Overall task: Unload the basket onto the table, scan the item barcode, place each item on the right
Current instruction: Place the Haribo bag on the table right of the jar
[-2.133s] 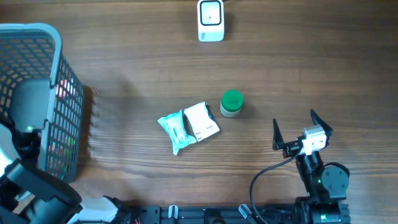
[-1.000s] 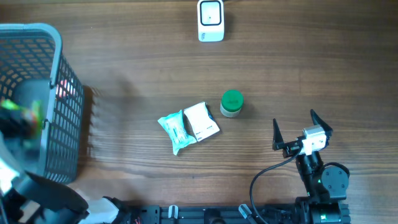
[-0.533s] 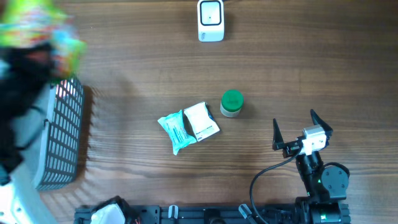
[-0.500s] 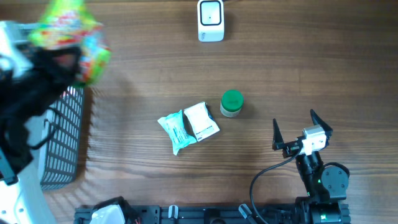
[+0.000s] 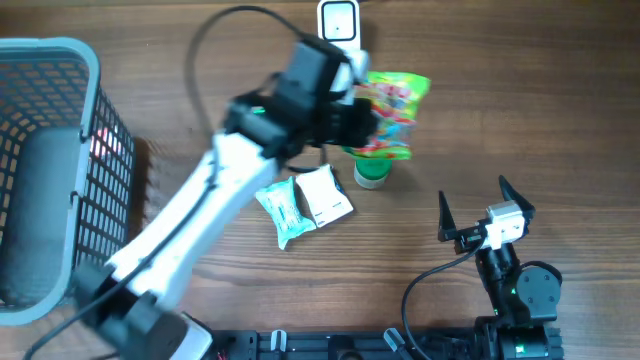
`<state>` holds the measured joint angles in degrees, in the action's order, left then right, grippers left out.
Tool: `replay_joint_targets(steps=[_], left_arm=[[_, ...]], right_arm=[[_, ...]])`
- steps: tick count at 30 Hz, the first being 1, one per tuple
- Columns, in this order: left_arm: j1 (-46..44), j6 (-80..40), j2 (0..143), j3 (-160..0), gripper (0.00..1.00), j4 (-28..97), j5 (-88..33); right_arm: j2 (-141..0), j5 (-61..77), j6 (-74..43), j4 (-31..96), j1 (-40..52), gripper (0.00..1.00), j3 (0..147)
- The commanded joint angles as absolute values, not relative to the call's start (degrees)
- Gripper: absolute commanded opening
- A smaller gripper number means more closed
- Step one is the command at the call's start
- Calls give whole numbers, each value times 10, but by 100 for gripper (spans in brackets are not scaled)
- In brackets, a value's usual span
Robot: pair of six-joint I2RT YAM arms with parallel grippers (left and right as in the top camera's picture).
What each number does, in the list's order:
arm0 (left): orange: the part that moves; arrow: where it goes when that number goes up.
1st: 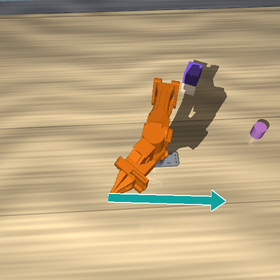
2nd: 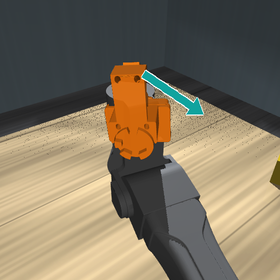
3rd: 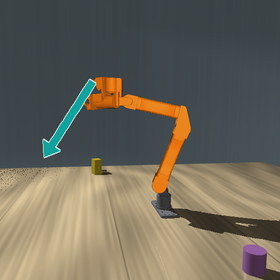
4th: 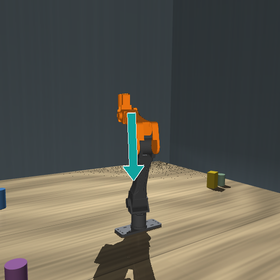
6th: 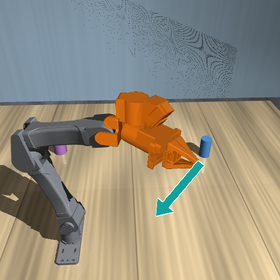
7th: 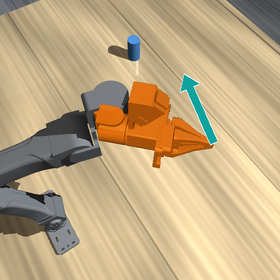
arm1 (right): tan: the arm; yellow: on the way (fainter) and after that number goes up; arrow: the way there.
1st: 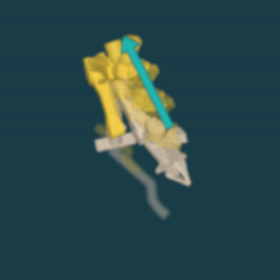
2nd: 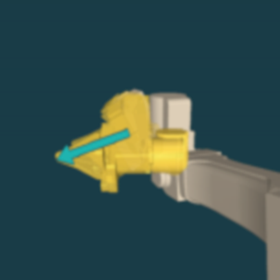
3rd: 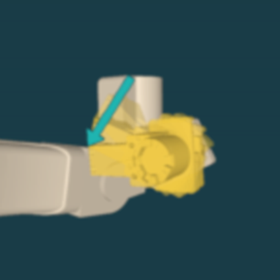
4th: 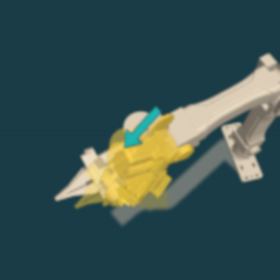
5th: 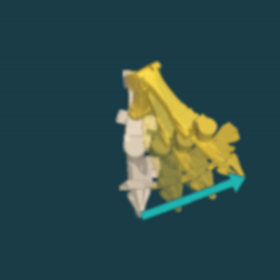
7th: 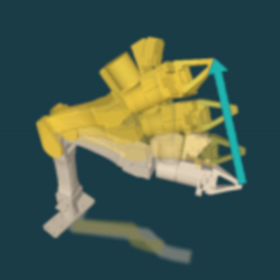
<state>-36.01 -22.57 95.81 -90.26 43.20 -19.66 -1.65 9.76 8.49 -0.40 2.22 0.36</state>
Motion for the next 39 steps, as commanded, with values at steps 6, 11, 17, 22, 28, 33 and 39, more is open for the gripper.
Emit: replay_joint_targets(steps=[6, 11, 17, 22, 28, 33, 39], left_arm=[[-447, -251, 1111, -905, 4, 278, -190], [-474, -251, 1179, -905, 4, 235, -189], [-475, -264, 1226, -905, 4, 238, -177], [-475, -337, 1226, -905, 4, 278, -77], [-475, -539, 1226, -905, 4, 371, 36], [-485, -555, 1224, -905, 4, 372, 27], [-511, -528, 1193, -920, 72, 350, 22]], right_arm=[[-14, 89, 90, -6, 24, 100, 3], [-14, 89, 90, -6, 24, 100, 3], [-14, 89, 90, -6, 24, 100, 3], [-14, 89, 90, -6, 24, 99, 3], [-14, 89, 90, -6, 24, 100, 3], [-14, 89, 90, -6, 24, 100, 3], [-14, 89, 90, -6, 24, 100, 3]])
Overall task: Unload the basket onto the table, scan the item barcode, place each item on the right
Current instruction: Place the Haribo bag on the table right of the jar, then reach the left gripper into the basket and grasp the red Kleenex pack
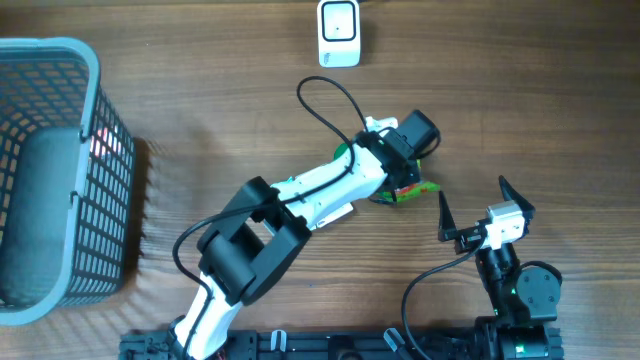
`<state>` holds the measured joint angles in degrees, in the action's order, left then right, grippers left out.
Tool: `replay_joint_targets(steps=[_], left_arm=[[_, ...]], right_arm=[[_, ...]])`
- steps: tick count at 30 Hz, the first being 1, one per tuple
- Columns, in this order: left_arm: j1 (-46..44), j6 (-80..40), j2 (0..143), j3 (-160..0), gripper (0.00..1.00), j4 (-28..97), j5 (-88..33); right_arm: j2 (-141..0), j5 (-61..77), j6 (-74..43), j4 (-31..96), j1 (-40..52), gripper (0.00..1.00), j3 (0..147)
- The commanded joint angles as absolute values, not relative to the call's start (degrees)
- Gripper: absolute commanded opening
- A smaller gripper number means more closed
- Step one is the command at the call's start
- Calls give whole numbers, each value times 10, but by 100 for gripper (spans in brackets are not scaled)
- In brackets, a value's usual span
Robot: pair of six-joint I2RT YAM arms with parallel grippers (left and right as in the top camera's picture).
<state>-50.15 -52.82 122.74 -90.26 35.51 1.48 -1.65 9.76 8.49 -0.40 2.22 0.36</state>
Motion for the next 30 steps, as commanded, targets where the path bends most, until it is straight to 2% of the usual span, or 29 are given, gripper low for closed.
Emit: replay_joint_targets(steps=[1, 3, 4, 12, 17, 20, 25, 30], left_arm=[[-510, -527, 1183, -928, 83, 350, 22], [-508, -527, 1159, -937, 97, 350, 22], [-509, -527, 1137, -939, 100, 350, 22], [-501, -472, 1004, -939, 100, 338, 120], [-454, -404, 919, -939, 100, 365, 187], [-392, -388, 847, -939, 100, 411, 244], [-247, -343, 733, -939, 100, 476, 248], [-77, -414, 658, -939, 100, 535, 248]], right_arm=[[-14, 89, 90, -6, 24, 100, 3], [-14, 89, 90, -6, 24, 100, 3], [-14, 89, 90, -6, 24, 100, 3], [-14, 89, 90, -6, 24, 100, 3], [-14, 89, 90, -6, 24, 100, 3], [-14, 89, 90, -6, 24, 100, 3], [-14, 89, 90, -6, 24, 100, 3], [-14, 89, 90, -6, 24, 100, 3]])
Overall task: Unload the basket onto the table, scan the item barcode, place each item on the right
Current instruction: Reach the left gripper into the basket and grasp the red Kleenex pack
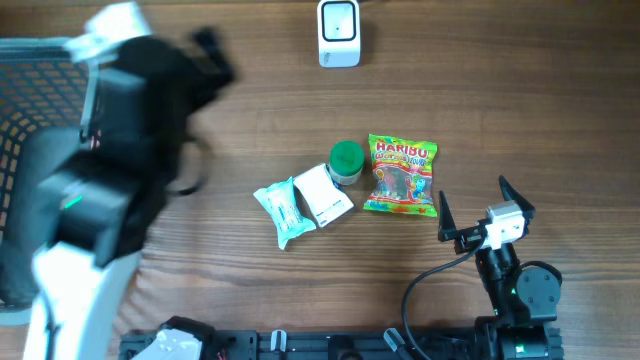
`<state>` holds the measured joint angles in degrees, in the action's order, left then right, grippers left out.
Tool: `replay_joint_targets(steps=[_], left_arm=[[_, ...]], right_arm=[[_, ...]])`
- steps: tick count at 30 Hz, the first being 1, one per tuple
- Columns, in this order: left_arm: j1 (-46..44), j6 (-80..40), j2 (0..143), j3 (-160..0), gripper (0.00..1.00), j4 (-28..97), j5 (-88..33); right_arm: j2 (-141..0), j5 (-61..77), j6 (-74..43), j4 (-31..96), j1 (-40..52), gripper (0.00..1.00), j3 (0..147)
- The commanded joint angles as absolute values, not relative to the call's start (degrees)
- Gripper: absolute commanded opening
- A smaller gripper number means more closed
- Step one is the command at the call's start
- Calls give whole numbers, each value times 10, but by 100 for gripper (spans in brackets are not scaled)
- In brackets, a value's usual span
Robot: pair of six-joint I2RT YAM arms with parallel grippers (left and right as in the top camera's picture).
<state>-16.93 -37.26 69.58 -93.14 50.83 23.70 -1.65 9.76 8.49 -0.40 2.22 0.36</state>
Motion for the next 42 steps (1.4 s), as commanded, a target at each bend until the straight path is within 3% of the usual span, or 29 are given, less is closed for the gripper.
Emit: replay_joint_targets(steps=[1, 6, 14, 22, 31, 35, 37, 42], left_arm=[[-31, -445, 648, -939, 100, 554, 248], [145, -552, 667, -938, 100, 650, 223], [286, -541, 820, -938, 100, 675, 111], [333, -462, 939, -938, 99, 648, 98], [376, -170, 985, -938, 99, 542, -25], [375, -135, 1024, -938, 100, 535, -25], [375, -135, 1051, -938, 96, 547, -25], [375, -86, 1104, -938, 76, 544, -43]], right_arm=[[-14, 89, 90, -6, 24, 100, 3], [-14, 89, 90, -6, 24, 100, 3], [-14, 89, 90, -6, 24, 100, 3], [-14, 89, 90, -6, 24, 100, 3], [-14, 89, 90, -6, 24, 100, 3], [-14, 89, 90, -6, 24, 100, 3], [-14, 89, 90, -6, 24, 100, 3], [-14, 89, 90, -6, 24, 100, 3]])
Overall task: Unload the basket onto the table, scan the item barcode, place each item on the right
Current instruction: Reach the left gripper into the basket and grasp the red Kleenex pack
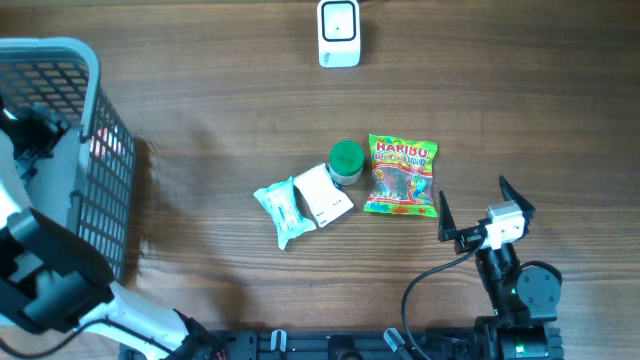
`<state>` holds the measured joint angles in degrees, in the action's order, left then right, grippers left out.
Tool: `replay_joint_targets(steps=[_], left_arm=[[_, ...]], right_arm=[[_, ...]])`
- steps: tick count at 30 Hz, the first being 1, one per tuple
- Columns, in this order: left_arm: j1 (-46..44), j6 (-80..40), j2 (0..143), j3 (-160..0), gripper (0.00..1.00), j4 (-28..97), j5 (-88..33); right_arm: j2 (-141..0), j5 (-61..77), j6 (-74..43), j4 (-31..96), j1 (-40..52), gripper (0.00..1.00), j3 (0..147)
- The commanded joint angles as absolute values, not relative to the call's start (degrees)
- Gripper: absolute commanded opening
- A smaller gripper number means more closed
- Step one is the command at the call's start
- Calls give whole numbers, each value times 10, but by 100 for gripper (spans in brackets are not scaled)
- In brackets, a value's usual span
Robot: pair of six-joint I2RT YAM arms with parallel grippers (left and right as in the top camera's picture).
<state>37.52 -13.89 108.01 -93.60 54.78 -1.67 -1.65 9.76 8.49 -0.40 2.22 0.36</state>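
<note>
The Haribo bag lies flat, face up, right of centre on the table. The white scanner stands at the far edge. My left arm comes up the left edge, and its dark gripper end hangs over the basket; its fingers cannot be made out. My right gripper rests open near the front right, just right of the bag, holding nothing.
A green-capped bottle touches the bag's left side. A white packet and a teal packet lie left of it. The grey mesh basket fills the left end of the table.
My left arm was a large blur high over the basket's near side; now it sits lower at the far left edge, its end over the basket. The items and right arm have not moved.
My left gripper first held the Haribo bag up near the scanner. Then it was down at the table right of the bottle with the bag. Later the bag lay flat beside the bottle and the arm was over the basket, where it remains.
</note>
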Motion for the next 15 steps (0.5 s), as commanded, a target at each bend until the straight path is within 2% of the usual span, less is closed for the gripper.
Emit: replay_joint_targets(steps=[1, 4, 9, 13, 15], left_arm=[[375, -62, 1113, -938, 76, 541, -66], [375, -16, 1135, -938, 76, 535, -108], [373, -10, 1171, -937, 75, 518, -109], [373, 11, 1184, -937, 64, 515, -109], [373, 13, 1187, -937, 62, 513, -109]], right_arm=[[-14, 89, 90, -6, 24, 100, 3], [-14, 89, 90, -6, 24, 100, 3], [-14, 89, 90, -6, 24, 100, 3], [-14, 89, 90, -6, 24, 100, 3], [-14, 89, 90, -6, 24, 100, 3]])
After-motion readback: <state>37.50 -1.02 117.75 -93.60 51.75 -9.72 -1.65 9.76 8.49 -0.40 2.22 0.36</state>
